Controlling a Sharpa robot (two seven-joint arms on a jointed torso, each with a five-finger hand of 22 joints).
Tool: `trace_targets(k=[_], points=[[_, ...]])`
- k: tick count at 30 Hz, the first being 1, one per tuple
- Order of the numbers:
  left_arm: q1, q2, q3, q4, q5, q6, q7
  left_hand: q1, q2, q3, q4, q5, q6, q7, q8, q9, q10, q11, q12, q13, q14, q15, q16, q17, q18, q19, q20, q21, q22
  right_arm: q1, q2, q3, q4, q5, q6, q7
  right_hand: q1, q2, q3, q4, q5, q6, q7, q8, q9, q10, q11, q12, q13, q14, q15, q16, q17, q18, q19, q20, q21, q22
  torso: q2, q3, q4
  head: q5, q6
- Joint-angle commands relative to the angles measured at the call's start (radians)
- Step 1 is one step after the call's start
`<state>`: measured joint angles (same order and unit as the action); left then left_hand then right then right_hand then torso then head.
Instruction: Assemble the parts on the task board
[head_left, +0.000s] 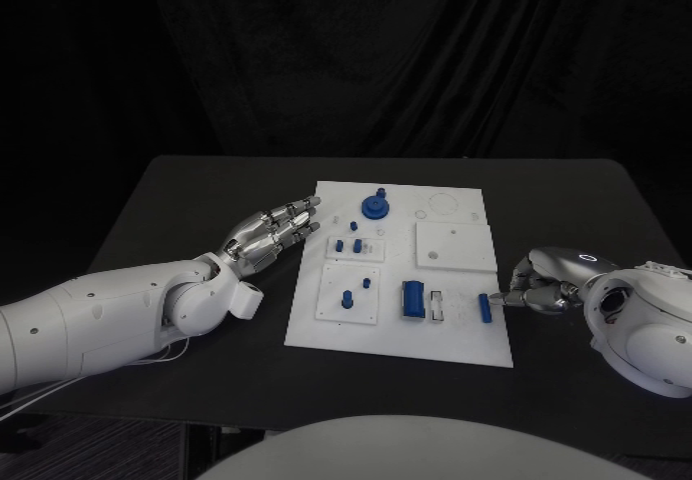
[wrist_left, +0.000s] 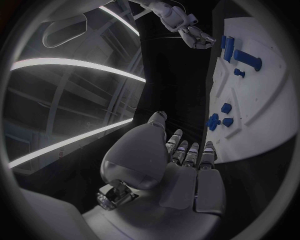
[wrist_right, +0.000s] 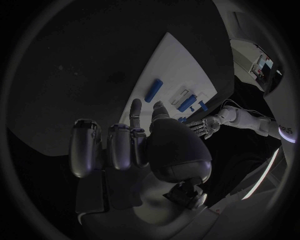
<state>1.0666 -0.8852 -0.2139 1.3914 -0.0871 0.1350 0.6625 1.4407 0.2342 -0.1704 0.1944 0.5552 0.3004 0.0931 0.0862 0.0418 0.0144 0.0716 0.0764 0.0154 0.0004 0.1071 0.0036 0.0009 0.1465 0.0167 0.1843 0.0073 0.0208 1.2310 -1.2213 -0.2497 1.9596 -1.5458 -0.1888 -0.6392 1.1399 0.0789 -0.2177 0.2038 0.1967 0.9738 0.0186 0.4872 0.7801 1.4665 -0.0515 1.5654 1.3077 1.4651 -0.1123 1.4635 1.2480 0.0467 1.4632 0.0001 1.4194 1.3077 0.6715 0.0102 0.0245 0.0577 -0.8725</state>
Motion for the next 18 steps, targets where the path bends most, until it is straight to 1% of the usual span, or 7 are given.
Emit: trace_targets(k=[1,2,3,7,10,12,18], points=[[-0.002,0.002,0.001,0.0,0.0,0.007,0.013,-0.001,0.005,0.006,-0.001,0.004,0.001,0.007,0.004,0.001,0.002,0.008,0.006,0.002,0.0,0.007,-0.004,-0.001,0.003,-0.001,0.008,0.005,0.001,-0.006,0.009,0.0,-0.005,-0.029,0.017,-0.049,0.009,0.001,-0.001,-0.003,0.004,0.009,-0.002,0.007,0.008,0.1,0.001,-0.002,0.253,0.053,-0.009,-0.004,-0.001,-0.009,0.04,-0.006,-0.002,0.213,0.0,-0.0011,0.0005,-0.004,0.0],[-0.002,0.002,0.001,-0.001,0.0,0.007,0.013,-0.001,0.005,0.006,-0.001,0.004,0.001,0.007,0.004,0.001,0.002,0.008,0.006,0.002,0.0,0.007,-0.004,-0.001,0.003,-0.001,0.008,0.005,0.001,-0.008,0.012,0.0,-0.007,-0.029,0.015,-0.05,0.009,0.001,-0.001,-0.003,0.004,0.009,-0.002,0.007,0.008,0.1,0.001,-0.002,0.253,0.053,-0.009,-0.004,-0.001,-0.009,0.04,-0.006,-0.002,0.213,0.0,-0.0002,-0.0003,-0.004,0.0],[-0.002,0.003,0.001,-0.001,0.0,0.007,0.014,-0.001,0.005,0.006,-0.001,0.004,0.001,0.007,0.004,0.001,0.002,0.008,0.006,0.002,0.0,0.007,-0.004,-0.001,0.003,-0.001,0.008,0.005,0.001,-0.009,0.015,0.0,-0.008,-0.029,0.014,-0.05,0.01,0.002,0.0,-0.005,0.004,0.009,-0.003,0.01,0.012,0.1,0.0,-0.001,0.254,0.053,-0.009,-0.004,0.0,-0.009,0.04,-0.006,-0.002,0.213,0.0,-0.0008,-0.0003,-0.005,0.0],[-0.002,0.005,0.001,-0.002,0.0,0.008,0.013,-0.001,0.005,0.006,-0.001,0.005,0.001,0.008,0.004,0.001,0.002,0.008,0.005,0.001,0.0,0.007,-0.004,-0.001,0.003,-0.001,0.008,0.005,0.001,-0.016,0.028,0.0,-0.013,-0.029,0.008,-0.05,0.014,0.002,0.0,-0.008,0.005,0.008,-0.004,0.013,0.019,0.1,-0.001,-0.001,0.253,0.053,-0.009,-0.004,-0.001,-0.009,0.04,-0.006,-0.002,0.214,0.0,0.0005,-0.0002,-0.009,0.0],[-0.002,0.006,0.001,-0.002,0.0,0.009,0.014,-0.001,0.005,0.006,-0.001,0.005,0.001,0.008,0.004,0.001,0.002,0.008,0.005,0.001,0.0,0.007,-0.004,-0.001,0.003,-0.001,0.008,0.005,0.001,-0.023,0.041,0.0,-0.018,-0.029,0.002,-0.049,0.017,0.003,0.001,-0.01,0.005,0.007,-0.004,0.014,0.022,0.1,-0.001,-0.002,0.252,0.053,-0.01,-0.004,-0.002,-0.009,0.04,-0.007,-0.003,0.213,0.001,0.0001,0.0007,-0.012,0.0],[-0.002,0.005,0.001,-0.002,0.0,0.009,0.014,-0.001,0.005,0.006,-0.001,0.005,0.001,0.008,0.004,0.001,0.002,0.008,0.005,0.001,0.0,0.007,-0.004,-0.001,0.003,-0.001,0.008,0.005,0.001,-0.028,0.048,0.0,-0.021,-0.029,-0.003,-0.048,0.019,0.003,0.002,-0.012,0.005,0.006,-0.005,0.015,0.025,0.1,-0.001,-0.002,0.252,0.052,-0.01,-0.005,-0.005,-0.009,0.04,-0.007,-0.002,0.213,0.001,0.0007,0.0,-0.012,0.0],[-0.002,0.004,0.001,-0.001,0.0,0.009,0.012,-0.001,0.005,0.006,-0.001,0.005,0.001,0.008,0.004,0.001,0.002,0.008,0.005,0.001,0.0,0.007,-0.004,-0.001,0.003,-0.001,0.008,0.005,0.001,-0.037,0.063,0.0,-0.027,-0.029,-0.016,-0.046,0.02,0.004,0.002,-0.013,0.005,0.005,-0.005,0.016,0.027,0.1,-0.002,-0.002,0.252,0.052,-0.01,-0.006,-0.005,-0.009,0.039,-0.007,-0.005,0.213,0.001,0.0007,-0.0005,-0.015,0.0]])
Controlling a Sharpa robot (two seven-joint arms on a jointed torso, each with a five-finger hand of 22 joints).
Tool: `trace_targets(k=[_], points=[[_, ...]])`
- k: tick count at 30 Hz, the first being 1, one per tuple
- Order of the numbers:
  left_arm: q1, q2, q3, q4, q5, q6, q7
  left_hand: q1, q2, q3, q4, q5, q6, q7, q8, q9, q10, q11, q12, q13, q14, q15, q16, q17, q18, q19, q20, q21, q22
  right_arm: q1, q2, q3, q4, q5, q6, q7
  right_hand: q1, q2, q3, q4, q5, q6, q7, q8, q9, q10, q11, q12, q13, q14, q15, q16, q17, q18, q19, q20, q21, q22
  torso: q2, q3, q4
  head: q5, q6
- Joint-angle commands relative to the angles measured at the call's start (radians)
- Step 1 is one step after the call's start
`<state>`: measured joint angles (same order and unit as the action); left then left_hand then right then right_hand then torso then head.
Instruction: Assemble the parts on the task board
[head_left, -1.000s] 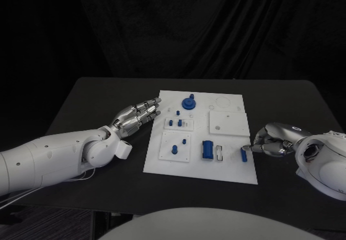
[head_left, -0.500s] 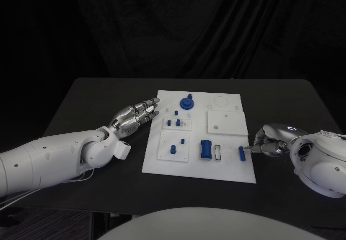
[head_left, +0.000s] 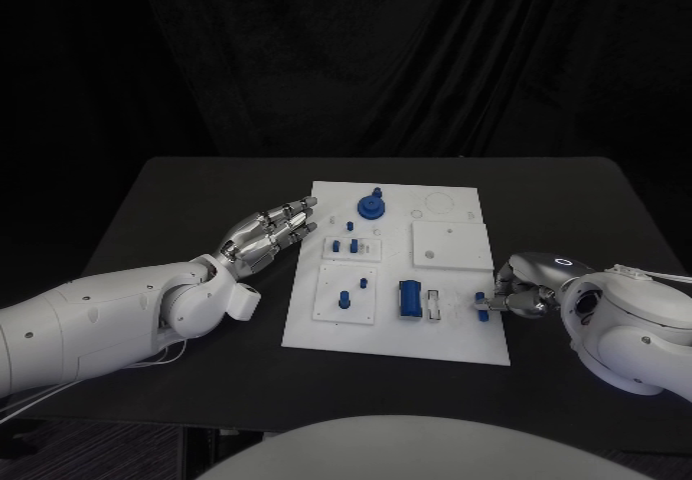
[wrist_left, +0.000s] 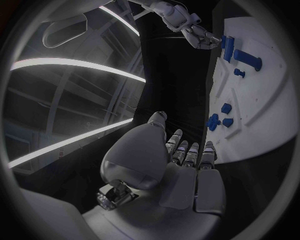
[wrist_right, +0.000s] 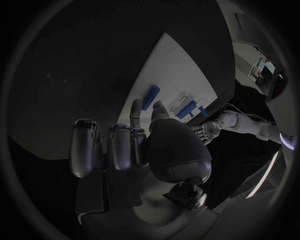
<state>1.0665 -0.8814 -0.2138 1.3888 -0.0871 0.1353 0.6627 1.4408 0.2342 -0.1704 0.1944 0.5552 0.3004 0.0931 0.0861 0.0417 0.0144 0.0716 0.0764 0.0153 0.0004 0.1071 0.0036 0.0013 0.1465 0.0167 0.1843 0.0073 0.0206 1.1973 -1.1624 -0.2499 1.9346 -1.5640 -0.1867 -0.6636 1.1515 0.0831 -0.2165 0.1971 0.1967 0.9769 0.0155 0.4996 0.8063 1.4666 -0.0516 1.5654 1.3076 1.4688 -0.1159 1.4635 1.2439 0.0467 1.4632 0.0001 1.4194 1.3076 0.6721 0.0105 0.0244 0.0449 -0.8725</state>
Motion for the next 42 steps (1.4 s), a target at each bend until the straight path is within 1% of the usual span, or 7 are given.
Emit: trace_targets(k=[1,19,30,35,39,41,42], points=[[-0.002,0.0,0.001,0.002,0.0,0.009,0.012,-0.001,0.005,0.006,-0.001,0.005,0.001,0.008,0.004,0.001,0.002,0.008,0.005,0.001,0.0,0.007,-0.004,-0.001,0.003,-0.001,0.008,0.005,0.001,-0.004,0.005,0.0,-0.002,-0.011,-0.02,-0.022,0.009,-0.001,0.001,-0.006,0.005,0.002,-0.002,0.004,0.001,0.1,-0.002,-0.002,0.252,0.048,-0.007,-0.006,-0.001,-0.009,0.039,-0.007,-0.005,0.213,0.0,0.0003,-0.0004,-0.003,0.0],[-0.002,0.002,0.001,0.005,0.0,0.01,0.006,-0.001,0.004,0.007,-0.003,0.006,0.002,0.009,0.005,0.001,0.002,0.009,0.006,0.002,0.0,0.007,-0.004,-0.001,0.003,0.0,0.009,0.005,0.001,-0.036,0.038,0.0,-0.032,-0.053,0.011,-0.036,0.055,0.008,0.015,-0.043,0.005,-0.029,0.001,-0.017,0.018,0.094,-0.001,-0.012,0.238,0.046,-0.002,-0.012,-0.016,-0.006,0.034,-0.006,-0.017,0.209,0.002,-0.0004,0.001,-0.012,0.0],[-0.002,0.002,0.001,0.004,0.0,0.012,0.003,-0.001,0.004,0.007,-0.003,0.005,0.002,0.009,0.005,0.001,0.003,0.009,0.006,0.002,0.0,0.007,-0.004,-0.001,0.003,0.0,0.009,0.005,0.001,-0.056,0.054,0.0,-0.048,-0.056,-0.015,-0.021,0.096,0.031,0.029,-0.084,0.005,-0.043,0.018,-0.102,-0.042,0.088,0.013,-0.021,0.226,0.043,0.011,-0.02,-0.032,-0.004,0.029,0.007,-0.032,0.205,0.001,0.0005,-0.0014,-0.008,0.0],[-0.002,0.003,0.001,0.003,0.0,0.014,0.002,-0.001,0.004,0.008,-0.003,0.006,0.001,0.009,0.005,0.001,0.003,0.01,0.006,0.002,0.0,0.007,-0.004,-0.001,0.003,0.0,0.009,0.005,0.001,-0.058,0.055,0.0,-0.046,-0.056,-0.069,0.011,0.16,0.05,0.058,-0.142,0.007,-0.025,0.014,-0.13,-0.073,0.086,0.011,-0.023,0.224,0.043,0.011,-0.02,-0.032,-0.003,0.029,0.008,-0.032,0.206,0.0,0.0014,-0.0011,-0.006,0.0],[-0.002,0.004,0.001,0.001,0.0,0.015,0.002,-0.001,0.005,0.009,-0.004,0.006,0.0,0.01,0.005,0.001,0.003,0.013,0.007,0.002,0.0,0.007,-0.004,-0.001,0.004,0.0,0.009,0.005,0.001,-0.059,0.056,0.0,-0.04,-0.056,-0.11,0.036,0.246,0.069,0.167,-0.22,0.021,-0.018,0.01,-0.162,-0.106,0.085,0.005,-0.024,0.222,0.044,0.004,-0.02,-0.03,-0.004,0.031,0.002,-0.03,0.207,0.0,0.0016,-0.001,-0.004,0.0],[-0.002,0.004,0.001,0.0,0.0,0.016,0.003,-0.001,0.005,0.009,-0.004,0.006,0.0,0.01,0.005,0.001,0.003,0.013,0.007,0.002,0.0,0.007,-0.004,-0.001,0.004,0.0,0.009,0.005,0.001,-0.059,0.056,0.0,-0.038,-0.056,-0.124,0.046,0.164,-0.002,0.37,-0.257,0.016,0.012,0.014,-0.19,-0.145,0.085,0.015,-0.024,0.223,0.044,0.004,-0.019,-0.029,-0.005,0.031,0.007,-0.029,0.207,-0.001,0.0016,-0.0009,-0.004,0.0],[-0.002,0.004,0.001,0.0,0.0,0.016,0.003,-0.001,0.005,0.009,-0.004,0.006,0.0,0.01,0.005,0.001,0.003,0.013,0.007,0.002,0.0,0.007,-0.004,-0.001,0.004,0.0,0.009,0.005,0.001,-0.059,0.055,0.0,-0.037,-0.056,-0.129,0.049,0.153,-0.015,0.405,-0.266,0.016,0.013,0.016,-0.192,-0.148,0.085,0.013,-0.024,0.223,0.044,0.009,-0.019,-0.029,-0.004,0.031,0.006,-0.029,0.207,0.0,0.0015,-0.0007,-0.003,0.0]])
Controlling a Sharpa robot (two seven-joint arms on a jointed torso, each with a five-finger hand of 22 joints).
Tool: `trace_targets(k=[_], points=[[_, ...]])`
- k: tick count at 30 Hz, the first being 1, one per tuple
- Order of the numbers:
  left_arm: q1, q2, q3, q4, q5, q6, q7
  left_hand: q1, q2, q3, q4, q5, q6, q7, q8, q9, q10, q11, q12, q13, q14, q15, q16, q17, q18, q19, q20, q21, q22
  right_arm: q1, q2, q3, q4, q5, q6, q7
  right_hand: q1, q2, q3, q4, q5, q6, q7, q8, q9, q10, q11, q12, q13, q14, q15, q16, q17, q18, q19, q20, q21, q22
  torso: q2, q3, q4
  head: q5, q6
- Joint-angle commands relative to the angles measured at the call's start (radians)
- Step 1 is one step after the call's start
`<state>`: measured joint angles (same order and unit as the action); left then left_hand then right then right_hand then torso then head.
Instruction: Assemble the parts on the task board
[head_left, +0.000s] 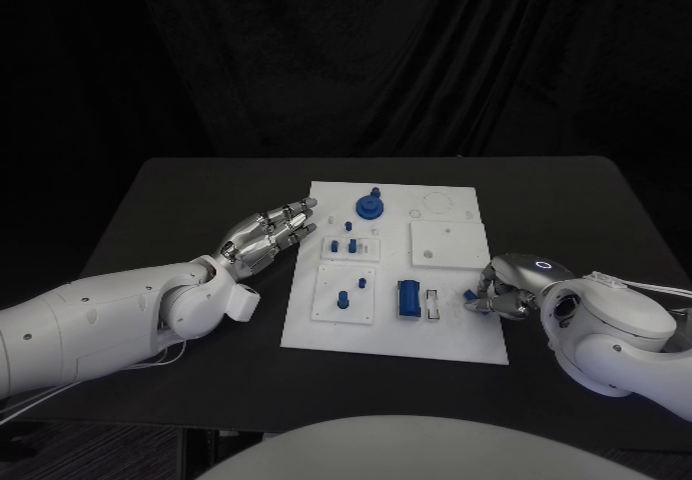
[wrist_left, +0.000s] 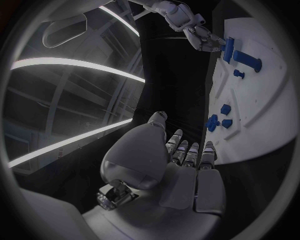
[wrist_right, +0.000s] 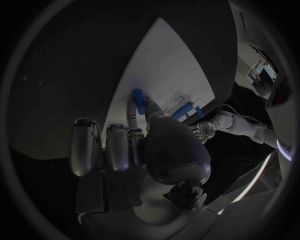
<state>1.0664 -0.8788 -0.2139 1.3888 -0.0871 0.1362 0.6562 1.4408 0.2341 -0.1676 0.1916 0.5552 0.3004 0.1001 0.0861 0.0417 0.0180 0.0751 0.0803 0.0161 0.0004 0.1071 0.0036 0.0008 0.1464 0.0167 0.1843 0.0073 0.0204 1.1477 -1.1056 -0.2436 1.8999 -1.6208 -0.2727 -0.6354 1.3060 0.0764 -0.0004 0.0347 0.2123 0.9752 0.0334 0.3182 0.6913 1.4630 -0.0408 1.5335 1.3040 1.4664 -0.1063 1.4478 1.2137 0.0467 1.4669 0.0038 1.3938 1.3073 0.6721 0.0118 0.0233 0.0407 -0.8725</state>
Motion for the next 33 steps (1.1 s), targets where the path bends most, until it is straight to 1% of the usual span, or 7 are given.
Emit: trace_targets(k=[1,2,4,7,14,25,33], points=[[-0.002,0.001,0.001,0.0,0.0,0.015,0.009,-0.001,0.005,0.006,-0.001,0.006,0.0,0.003,0.005,0.001,-0.001,0.009,0.003,0.001,0.0,0.006,-0.004,-0.001,0.004,0.0,0.009,0.005,0.001,-0.009,-0.002,-0.006,-0.001,0.004,-0.05,0.025,-0.035,-0.033,0.26,-0.114,-0.002,0.019,0.0,-0.014,-0.039,0.089,0.007,0.008,0.226,0.046,-0.004,-0.003,0.002,-0.006,0.029,0.007,-0.002,0.208,-0.001,0.0001,0.0006,0.001,0.0],[-0.002,0.001,0.001,0.0,0.0,0.015,0.009,-0.001,0.005,0.006,-0.001,0.006,0.0,0.003,0.005,0.001,-0.001,0.009,0.003,0.001,0.0,0.006,-0.004,-0.001,0.004,0.0,0.009,0.005,0.001,-0.009,-0.003,-0.006,0.001,0.009,-0.057,0.029,-0.048,-0.041,0.287,-0.117,-0.002,0.021,0.001,-0.014,-0.041,0.089,0.005,0.008,0.227,0.047,0.001,-0.003,0.002,-0.005,0.029,0.005,-0.002,0.208,-0.001,0.0,0.0006,0.002,0.0],[-0.002,0.001,0.001,0.0,0.0,0.015,0.009,-0.001,0.005,0.006,-0.001,0.006,0.0,0.003,0.005,0.001,-0.001,0.009,0.003,0.001,0.0,0.006,-0.004,-0.001,0.004,0.0,0.009,0.005,0.001,-0.009,-0.004,-0.006,0.003,0.02,-0.067,0.036,-0.097,-0.076,0.39,-0.13,-0.005,0.027,0.002,-0.013,-0.046,0.09,0.006,0.009,0.227,0.047,0.004,-0.003,0.002,-0.005,0.029,0.005,-0.001,0.208,-0.001,0.0,0.0004,0.003,0.0],[-0.002,0.001,0.001,0.0,0.0,0.015,0.009,0.0,0.007,0.008,-0.002,0.007,-0.002,0.004,0.005,0.001,0.0,0.013,0.004,0.001,0.0,0.006,-0.004,-0.001,0.004,0.0,0.009,0.005,0.001,-0.009,-0.007,-0.006,0.006,0.033,-0.076,0.042,-0.136,-0.1,0.465,-0.137,-0.007,0.028,0.004,-0.008,-0.045,0.09,0.007,0.009,0.228,0.047,0.003,-0.003,0.003,-0.005,0.03,0.007,0.0,0.209,-0.001,0.0002,0.0,0.005,0.0],[-0.003,0.002,0.001,-0.001,0.0,0.017,0.008,0.0,0.007,0.009,-0.003,0.007,-0.003,0.005,0.005,0.001,0.0,0.015,0.005,0.002,0.0,0.006,-0.004,-0.001,0.005,0.0,0.01,0.005,0.001,-0.009,-0.012,-0.005,0.01,0.109,-0.094,0.056,-0.163,-0.114,0.494,-0.132,-0.009,0.03,0.004,-0.007,-0.047,0.091,0.005,0.011,0.23,0.048,0.004,-0.001,0.006,-0.006,0.031,0.007,0.002,0.209,-0.001,0.0001,0.0012,0.004,0.0],[-0.004,0.002,0.001,-0.002,0.0,0.018,0.007,0.0,0.008,0.009,-0.003,0.006,-0.003,0.006,0.005,0.0,0.001,0.018,0.007,0.002,0.0,0.005,-0.004,-0.001,0.005,0.0,0.01,0.005,0.001,-0.007,-0.021,-0.003,0.019,0.379,-0.119,0.085,-0.188,-0.127,0.515,-0.126,-0.011,0.037,-0.001,-0.002,-0.045,0.094,0.0,0.016,0.237,0.049,0.004,0.002,0.011,-0.006,0.033,0.008,0.006,0.211,-0.001,-0.0001,0.0003,0.004,0.0],[-0.004,0.004,0.001,-0.002,0.0,0.017,0.006,0.0,0.008,0.009,-0.003,0.006,-0.003,0.006,0.005,0.0,0.001,0.018,0.007,0.002,0.0,0.005,-0.004,-0.001,0.005,0.0,0.01,0.005,0.001,0.015,-0.011,-0.002,0.02,0.561,-0.118,0.096,-0.223,-0.137,0.524,-0.109,-0.012,0.034,-0.002,0.0,-0.044,0.095,-0.001,0.016,0.238,0.049,0.004,0.001,0.008,-0.006,0.032,0.007,0.004,0.21,0.0,-0.0005,0.0007,0.003,0.0]])
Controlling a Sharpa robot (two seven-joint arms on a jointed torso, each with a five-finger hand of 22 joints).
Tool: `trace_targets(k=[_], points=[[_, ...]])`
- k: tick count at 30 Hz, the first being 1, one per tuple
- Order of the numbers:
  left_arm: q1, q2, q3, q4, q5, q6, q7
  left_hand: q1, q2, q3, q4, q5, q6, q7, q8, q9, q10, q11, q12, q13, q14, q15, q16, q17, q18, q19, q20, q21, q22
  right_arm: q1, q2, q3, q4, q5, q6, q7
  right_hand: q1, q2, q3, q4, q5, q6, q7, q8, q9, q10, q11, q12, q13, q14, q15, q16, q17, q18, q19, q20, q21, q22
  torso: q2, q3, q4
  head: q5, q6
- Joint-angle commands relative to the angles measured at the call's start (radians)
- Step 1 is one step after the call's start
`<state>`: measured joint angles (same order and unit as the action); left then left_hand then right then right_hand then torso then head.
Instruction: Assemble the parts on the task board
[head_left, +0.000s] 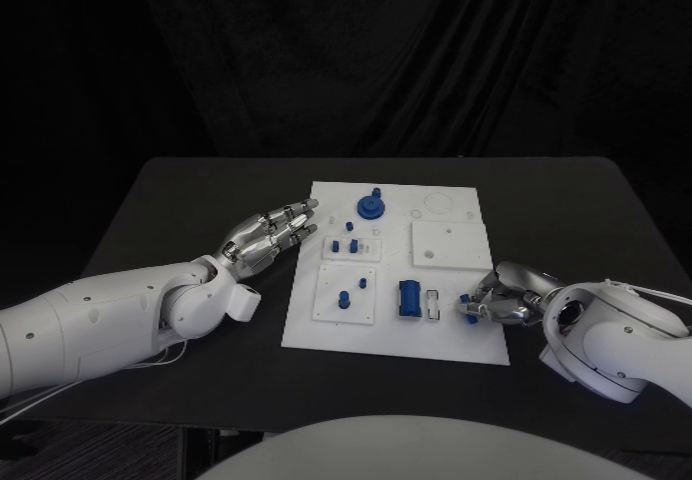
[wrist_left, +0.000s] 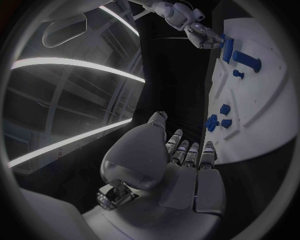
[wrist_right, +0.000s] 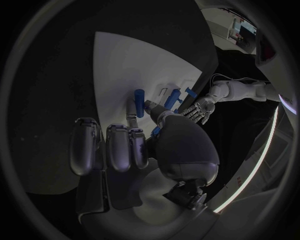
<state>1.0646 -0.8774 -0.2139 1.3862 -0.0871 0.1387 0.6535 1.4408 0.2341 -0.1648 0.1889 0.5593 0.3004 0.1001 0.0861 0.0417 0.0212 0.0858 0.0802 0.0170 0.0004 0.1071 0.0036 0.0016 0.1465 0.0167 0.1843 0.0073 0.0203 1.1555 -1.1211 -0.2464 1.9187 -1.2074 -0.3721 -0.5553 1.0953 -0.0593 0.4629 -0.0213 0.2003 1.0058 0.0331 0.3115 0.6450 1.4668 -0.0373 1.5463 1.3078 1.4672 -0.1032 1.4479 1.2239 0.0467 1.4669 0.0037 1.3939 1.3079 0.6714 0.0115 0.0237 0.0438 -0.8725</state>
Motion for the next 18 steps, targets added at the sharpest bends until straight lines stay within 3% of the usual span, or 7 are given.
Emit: trace_targets(k=[1,18], points=[[-0.002,0.002,0.001,0.0,0.0,0.015,0.009,0.0,0.008,0.007,0.0,0.002,-0.003,0.006,0.005,0.0,-0.002,0.007,0.007,0.001,0.0,0.005,-0.004,-0.002,0.005,0.0,0.01,0.005,0.001,0.01,0.008,0.001,0.0,0.159,-0.018,0.017,-0.013,-0.001,0.061,-0.052,0.0,0.003,-0.001,0.006,0.002,0.091,-0.005,0.004,0.234,0.048,0.001,0.001,-0.002,-0.006,0.032,0.007,0.004,0.209,0.001,-0.0002,0.0002,-0.001,0.0],[-0.002,0.006,0.001,-0.002,0.0,0.015,0.009,0.0,0.008,0.007,0.0,0.002,-0.003,0.006,0.005,0.0,-0.002,0.007,0.007,0.001,0.0,0.005,-0.004,-0.002,0.005,0.0,0.01,0.005,0.001,0.02,0.057,0.002,-0.029,0.23,-0.028,0.043,-0.017,-0.001,0.063,-0.05,0.0,0.003,-0.001,0.007,0.003,0.09,-0.005,0.003,0.233,0.047,0.001,0.0,-0.004,-0.005,0.031,0.007,0.001,0.208,0.001,-0.0032,0.0024,0.002,0.0]])
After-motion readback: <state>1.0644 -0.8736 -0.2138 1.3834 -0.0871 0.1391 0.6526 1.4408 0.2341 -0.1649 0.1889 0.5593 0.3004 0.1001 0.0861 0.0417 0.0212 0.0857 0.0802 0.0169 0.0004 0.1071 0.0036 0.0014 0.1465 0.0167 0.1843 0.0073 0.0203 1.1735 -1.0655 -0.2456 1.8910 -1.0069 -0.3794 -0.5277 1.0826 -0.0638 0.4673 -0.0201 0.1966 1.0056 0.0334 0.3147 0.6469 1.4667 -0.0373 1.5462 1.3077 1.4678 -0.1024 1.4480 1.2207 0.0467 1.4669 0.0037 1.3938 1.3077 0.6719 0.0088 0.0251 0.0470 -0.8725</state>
